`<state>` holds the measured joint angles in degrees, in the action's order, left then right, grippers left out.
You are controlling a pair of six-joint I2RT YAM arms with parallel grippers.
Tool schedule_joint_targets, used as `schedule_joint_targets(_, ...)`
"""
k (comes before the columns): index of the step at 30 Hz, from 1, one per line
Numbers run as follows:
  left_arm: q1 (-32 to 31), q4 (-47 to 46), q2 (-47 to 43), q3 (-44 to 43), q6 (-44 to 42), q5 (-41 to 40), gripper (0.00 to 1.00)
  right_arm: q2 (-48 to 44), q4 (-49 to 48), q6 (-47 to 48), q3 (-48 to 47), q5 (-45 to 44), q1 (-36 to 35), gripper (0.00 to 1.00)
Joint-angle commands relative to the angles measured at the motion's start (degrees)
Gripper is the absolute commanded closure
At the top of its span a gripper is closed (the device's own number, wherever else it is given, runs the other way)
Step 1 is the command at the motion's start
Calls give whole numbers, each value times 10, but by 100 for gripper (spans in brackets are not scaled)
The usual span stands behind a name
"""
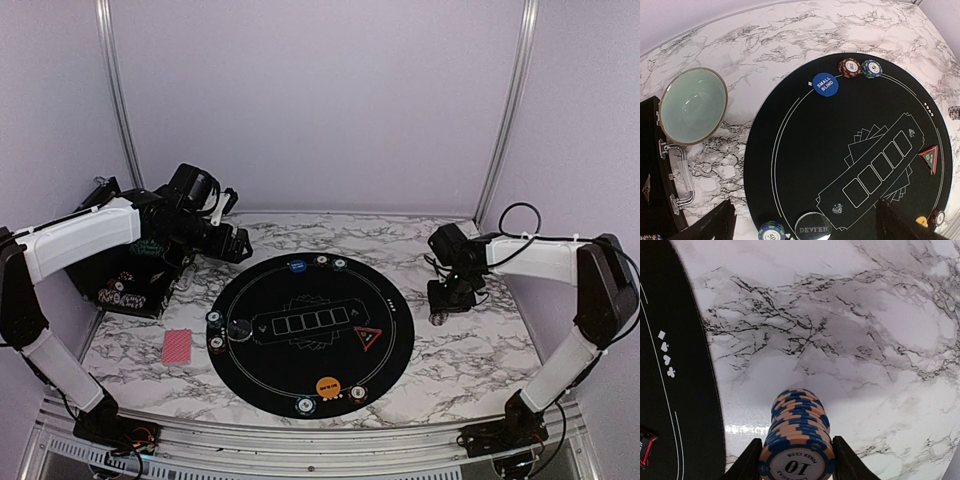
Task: Distribute texas hold em gaming equipment
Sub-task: Pick up the pile of poker chips from the pile of poker chips.
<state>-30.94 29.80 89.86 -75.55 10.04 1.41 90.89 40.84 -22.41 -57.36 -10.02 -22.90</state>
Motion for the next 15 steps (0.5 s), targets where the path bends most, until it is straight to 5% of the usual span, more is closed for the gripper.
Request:
schedule_joint_targets(1,4,-9,-7,7,-4,-5,1,7,-10,3,-23,3,4,57)
schedule_joint_targets(15,4,-8,-6,7,-4,1,1,-3,1,0,-24,-1,4,69)
